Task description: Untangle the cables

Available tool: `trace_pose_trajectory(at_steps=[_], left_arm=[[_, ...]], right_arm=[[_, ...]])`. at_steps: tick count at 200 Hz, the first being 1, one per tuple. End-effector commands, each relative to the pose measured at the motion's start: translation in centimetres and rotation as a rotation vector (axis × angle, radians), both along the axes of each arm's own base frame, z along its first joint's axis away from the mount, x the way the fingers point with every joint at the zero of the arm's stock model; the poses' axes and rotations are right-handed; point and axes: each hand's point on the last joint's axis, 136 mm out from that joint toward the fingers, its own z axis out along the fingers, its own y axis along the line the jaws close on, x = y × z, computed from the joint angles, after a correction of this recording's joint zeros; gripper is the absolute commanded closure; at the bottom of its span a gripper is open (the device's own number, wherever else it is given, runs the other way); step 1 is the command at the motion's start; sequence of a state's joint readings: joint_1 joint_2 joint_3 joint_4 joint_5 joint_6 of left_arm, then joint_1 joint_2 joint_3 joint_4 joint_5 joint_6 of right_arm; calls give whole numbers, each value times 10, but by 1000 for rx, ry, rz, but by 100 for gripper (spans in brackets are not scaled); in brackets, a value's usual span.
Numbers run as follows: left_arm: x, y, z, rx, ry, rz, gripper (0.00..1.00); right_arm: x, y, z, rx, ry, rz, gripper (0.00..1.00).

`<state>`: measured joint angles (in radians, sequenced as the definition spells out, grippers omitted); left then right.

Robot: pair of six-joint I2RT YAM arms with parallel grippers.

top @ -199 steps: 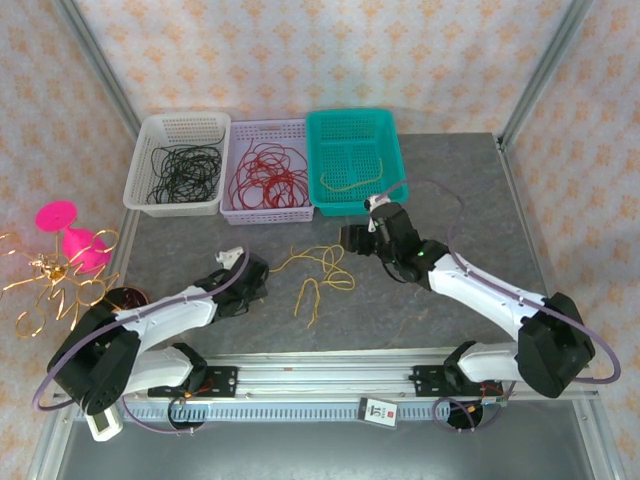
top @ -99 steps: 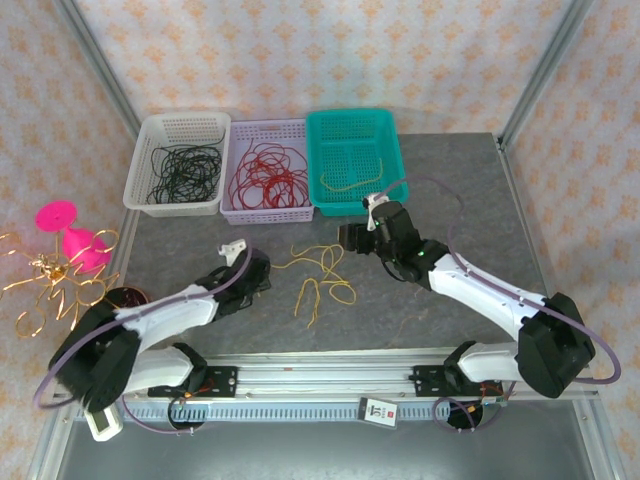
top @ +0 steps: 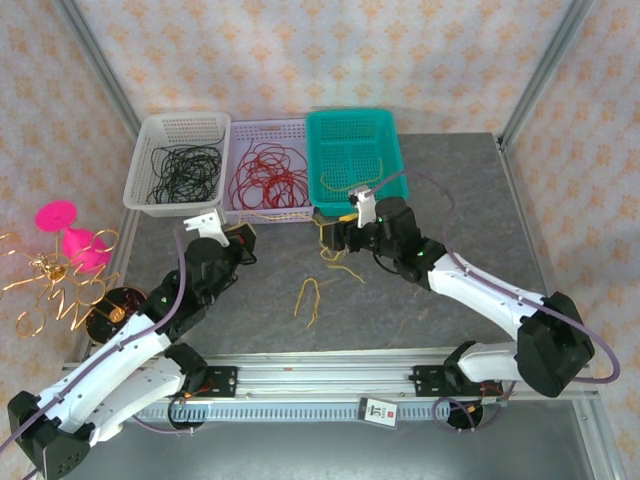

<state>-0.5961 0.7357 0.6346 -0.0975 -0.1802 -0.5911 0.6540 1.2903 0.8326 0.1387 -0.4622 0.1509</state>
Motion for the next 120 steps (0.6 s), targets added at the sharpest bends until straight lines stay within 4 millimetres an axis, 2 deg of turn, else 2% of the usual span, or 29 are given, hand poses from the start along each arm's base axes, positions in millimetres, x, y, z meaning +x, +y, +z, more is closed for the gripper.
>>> trace_pose_trajectory(at_steps=[1,17,40,86,120], left_arm=[[2,-11,27,29,-63,-52,100],[3,-16,39,36,-85,-65,100],[2,-18,57,28,-130,-74,100],[1,-24,87,13,-212,-103,100],[4,-28,102,7,-274,-109,100]], right_arm=[[1,16,12,28,-23,66,33],[8,9,1,-2,13,0,34],[6,-1,-7,-11,22,-42,34],[11,-21,-7,51,161,-216,34],[-7,-23,-12,95,273,-208,33]])
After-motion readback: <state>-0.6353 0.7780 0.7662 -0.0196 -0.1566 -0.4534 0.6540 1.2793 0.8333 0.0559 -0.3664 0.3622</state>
